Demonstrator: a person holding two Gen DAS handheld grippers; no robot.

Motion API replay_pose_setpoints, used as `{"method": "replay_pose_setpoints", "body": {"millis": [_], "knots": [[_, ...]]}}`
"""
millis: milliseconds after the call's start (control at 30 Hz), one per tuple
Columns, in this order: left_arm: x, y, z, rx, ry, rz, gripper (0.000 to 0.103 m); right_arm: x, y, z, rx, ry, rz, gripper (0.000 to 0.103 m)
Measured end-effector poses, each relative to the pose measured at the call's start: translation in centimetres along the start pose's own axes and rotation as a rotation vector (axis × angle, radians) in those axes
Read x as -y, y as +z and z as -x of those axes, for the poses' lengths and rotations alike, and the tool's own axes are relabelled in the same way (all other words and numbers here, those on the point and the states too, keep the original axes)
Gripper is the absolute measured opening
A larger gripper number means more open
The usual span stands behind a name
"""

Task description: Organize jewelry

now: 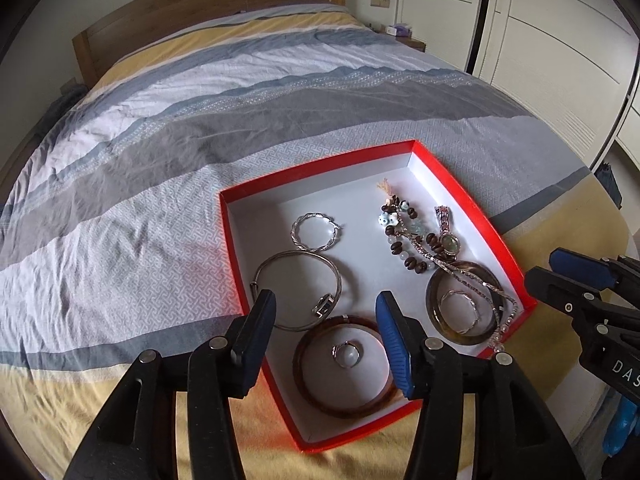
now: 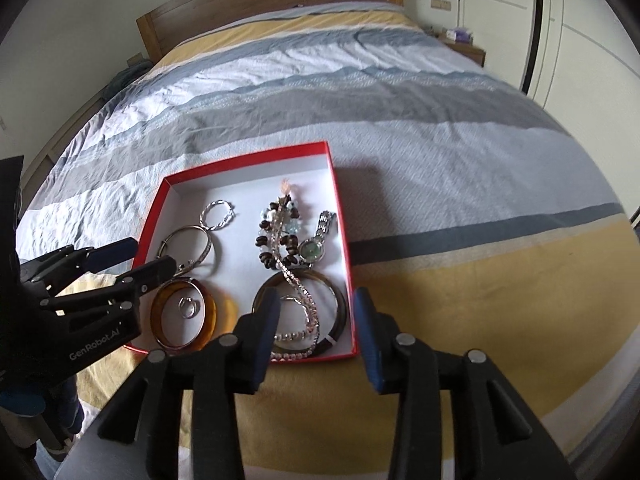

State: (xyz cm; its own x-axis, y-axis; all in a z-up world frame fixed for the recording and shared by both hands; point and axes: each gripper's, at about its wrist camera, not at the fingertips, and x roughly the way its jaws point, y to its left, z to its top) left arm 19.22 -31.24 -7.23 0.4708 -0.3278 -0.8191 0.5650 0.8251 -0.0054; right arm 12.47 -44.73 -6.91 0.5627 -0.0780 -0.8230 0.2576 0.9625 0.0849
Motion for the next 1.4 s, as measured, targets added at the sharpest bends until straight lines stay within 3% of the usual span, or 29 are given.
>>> {"method": "replay_pose_setpoints", "body": {"millis": [500,1033,1400], "knots": [[-3.2,-2.2,6.6,0.056,0.054,0.073,0.061,-4.0,-1.1,6.3,0.079,-0.054,0.072,0.038],[-9.5,-7.3,14.9,0.115,0.217,0.177,0.069,-10.8,-2.9,12.4,0.157,-0.016,0.167,0.038],[-11.5,-11.9,22.1,0.221,0.300,0.209,0.079,-16.1,-5.9,15.2,0.174,0.038,0.224,0.039]]}}
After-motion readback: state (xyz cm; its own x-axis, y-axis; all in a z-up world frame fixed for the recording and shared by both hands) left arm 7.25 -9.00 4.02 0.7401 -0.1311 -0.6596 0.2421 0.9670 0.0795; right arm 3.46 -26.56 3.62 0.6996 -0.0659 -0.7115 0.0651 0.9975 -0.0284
